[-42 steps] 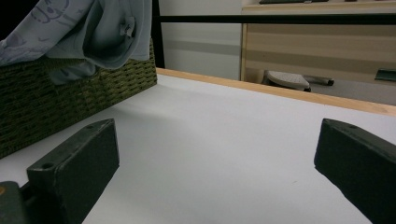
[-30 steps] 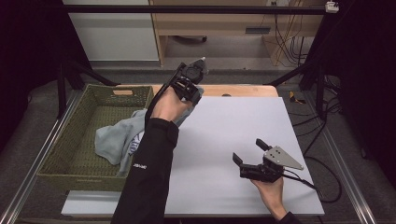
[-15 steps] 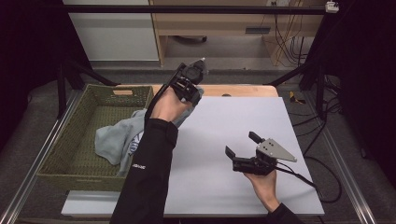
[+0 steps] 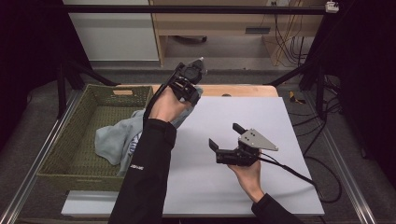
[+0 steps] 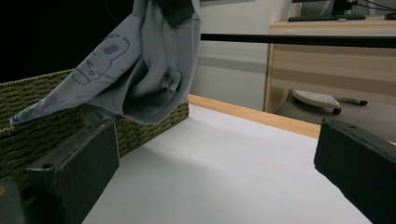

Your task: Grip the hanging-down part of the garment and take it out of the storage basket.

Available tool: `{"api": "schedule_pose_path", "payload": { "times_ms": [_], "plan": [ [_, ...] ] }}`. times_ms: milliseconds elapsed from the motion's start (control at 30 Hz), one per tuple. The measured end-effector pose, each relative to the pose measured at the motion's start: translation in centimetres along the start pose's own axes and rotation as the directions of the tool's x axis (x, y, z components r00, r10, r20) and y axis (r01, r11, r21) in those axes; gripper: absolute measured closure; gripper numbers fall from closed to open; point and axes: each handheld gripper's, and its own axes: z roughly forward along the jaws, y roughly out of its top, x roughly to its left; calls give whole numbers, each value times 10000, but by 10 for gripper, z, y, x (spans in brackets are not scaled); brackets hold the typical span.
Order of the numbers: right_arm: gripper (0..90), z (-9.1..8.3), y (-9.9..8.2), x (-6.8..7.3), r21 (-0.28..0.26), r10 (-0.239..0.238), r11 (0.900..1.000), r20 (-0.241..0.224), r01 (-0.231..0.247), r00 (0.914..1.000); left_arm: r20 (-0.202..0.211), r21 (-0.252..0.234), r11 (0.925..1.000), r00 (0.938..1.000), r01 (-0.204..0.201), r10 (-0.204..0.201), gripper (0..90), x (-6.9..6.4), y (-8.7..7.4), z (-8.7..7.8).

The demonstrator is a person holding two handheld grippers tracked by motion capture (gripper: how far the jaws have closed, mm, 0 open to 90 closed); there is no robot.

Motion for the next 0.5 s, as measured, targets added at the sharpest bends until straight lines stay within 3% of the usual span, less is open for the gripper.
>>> {"api": "schedule_pose_path", "payload": {
  "times_ms": [33,100,333,500],
  "plan": [
    [4,3,1,0,-25,-159,9999,7,159,9999,0,0,10000,10000,0,0,795,0,0,0],
    [4,7,4,3,-64,72,10000,-70,-73,9999,29,0,10000,10000,11,-11,794,1,0,0],
    [4,22,6,10,69,-153,9999,-294,155,9995,6,-31,10000,10000,-11,11,794,0,-1,-1],
    [4,36,2,15,112,62,9999,-583,-56,9983,8,4,10000,10000,-19,19,794,0,-1,0]
  ]
}}
